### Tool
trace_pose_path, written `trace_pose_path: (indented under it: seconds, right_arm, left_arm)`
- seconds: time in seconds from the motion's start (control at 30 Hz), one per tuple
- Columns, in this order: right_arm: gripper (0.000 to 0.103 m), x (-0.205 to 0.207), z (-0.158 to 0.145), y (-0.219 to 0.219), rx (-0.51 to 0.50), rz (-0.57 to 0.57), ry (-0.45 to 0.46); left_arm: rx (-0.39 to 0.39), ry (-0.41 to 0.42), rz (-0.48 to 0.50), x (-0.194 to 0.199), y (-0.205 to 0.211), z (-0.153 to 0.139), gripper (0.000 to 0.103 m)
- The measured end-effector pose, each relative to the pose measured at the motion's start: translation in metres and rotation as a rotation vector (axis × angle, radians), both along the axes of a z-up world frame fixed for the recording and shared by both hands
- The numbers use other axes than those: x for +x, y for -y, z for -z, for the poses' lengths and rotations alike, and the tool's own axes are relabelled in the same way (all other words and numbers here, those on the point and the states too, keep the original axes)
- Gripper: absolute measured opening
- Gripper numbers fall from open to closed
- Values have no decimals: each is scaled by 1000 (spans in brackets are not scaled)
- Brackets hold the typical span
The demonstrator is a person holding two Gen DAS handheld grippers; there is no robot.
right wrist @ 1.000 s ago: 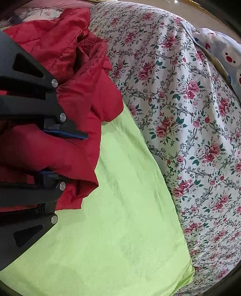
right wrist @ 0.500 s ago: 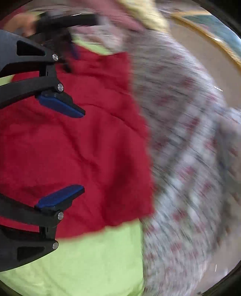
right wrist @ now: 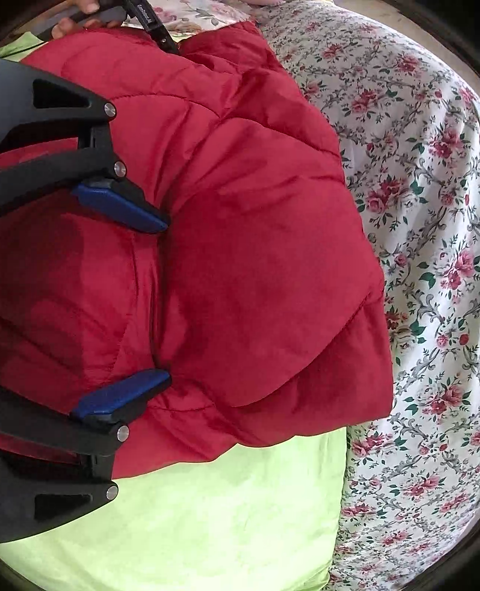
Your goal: Fold large clothes
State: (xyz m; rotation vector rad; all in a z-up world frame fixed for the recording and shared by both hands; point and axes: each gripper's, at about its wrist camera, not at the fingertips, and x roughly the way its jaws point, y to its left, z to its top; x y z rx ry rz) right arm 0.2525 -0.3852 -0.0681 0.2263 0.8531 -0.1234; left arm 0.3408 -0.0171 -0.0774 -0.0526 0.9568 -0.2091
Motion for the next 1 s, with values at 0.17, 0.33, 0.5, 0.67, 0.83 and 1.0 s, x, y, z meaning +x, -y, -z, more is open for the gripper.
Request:
trace_pose_path:
  seconds: [0.17, 0.33, 0.5, 0.67, 0.83, 1.0]
  right_arm:
    - [78, -3, 5, -2, 3, -2, 11]
    - [78, -19, -8, 5, 50, -4, 51]
    - [80, -47, -24, 9, 86, -1, 87]
    - [80, -78, -37, 15, 99, -12, 102]
    - [84, -100, -40, 24, 108, -4, 109]
    - [87, -114, -29, 46, 141, 58, 106]
  left_arm:
    - [-6, 3, 4, -4, 1, -2, 90]
    - [-56, 11, 14, -20, -13, -16, 89]
    - [-101, 38, 15, -45, -27, -32, 89]
    - [-141, 49, -23, -63, -46, -41, 89]
    - [-267, 28, -103, -79, -83, -35, 90]
    - [-339, 1, -135, -77, -98, -23, 90]
